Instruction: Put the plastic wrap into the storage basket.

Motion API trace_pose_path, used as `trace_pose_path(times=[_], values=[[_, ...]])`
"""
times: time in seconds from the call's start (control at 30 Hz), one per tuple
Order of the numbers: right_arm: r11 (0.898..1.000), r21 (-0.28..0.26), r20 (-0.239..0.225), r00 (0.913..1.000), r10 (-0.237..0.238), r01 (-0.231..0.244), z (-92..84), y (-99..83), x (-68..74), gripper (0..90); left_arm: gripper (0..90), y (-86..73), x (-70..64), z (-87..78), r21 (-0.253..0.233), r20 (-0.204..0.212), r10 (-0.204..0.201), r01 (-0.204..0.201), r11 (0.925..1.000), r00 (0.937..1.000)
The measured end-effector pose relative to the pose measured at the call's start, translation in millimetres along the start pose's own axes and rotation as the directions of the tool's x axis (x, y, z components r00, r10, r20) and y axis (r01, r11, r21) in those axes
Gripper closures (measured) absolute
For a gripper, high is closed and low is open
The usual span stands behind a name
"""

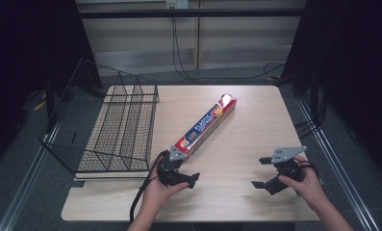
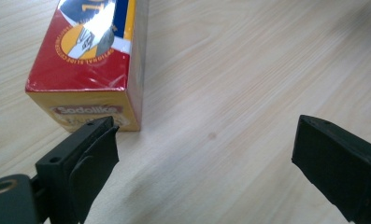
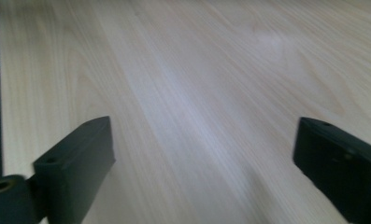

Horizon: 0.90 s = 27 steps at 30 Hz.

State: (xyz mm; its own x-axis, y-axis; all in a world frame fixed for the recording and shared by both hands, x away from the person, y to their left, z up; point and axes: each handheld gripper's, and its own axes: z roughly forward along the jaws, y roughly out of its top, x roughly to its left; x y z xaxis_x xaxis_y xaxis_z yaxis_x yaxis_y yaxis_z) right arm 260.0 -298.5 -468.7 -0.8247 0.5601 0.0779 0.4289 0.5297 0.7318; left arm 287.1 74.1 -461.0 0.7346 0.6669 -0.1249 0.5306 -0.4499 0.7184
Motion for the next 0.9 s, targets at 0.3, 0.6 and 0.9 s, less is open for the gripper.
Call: trace_pose_path(times=[0.3,0.6,0.9], values=[[0.998,-0.042,0.038,0.9985,0.04,-0.038,-13.9,-1.0,-3.5,3.5,6.6,6.3,-2.2,-5.4,-0.011,0.018,-0.003,0.003,0.9999,0.9998],[0.997,-0.054,0.038,0.9977,0.056,-0.054,-17.3,-2.8,-5.0,3.5,6.5,9.0,-1.8,-6.2,0.004,0.033,-0.002,0.002,1.0,0.9994],[0.999,-0.032,0.032,0.9986,0.043,-0.042,-14.5,-5.0,-3.4,3.5,6.0,21.2,-1.2,-6.3,0.004,0.049,0.002,-0.002,1.0,0.9988]])
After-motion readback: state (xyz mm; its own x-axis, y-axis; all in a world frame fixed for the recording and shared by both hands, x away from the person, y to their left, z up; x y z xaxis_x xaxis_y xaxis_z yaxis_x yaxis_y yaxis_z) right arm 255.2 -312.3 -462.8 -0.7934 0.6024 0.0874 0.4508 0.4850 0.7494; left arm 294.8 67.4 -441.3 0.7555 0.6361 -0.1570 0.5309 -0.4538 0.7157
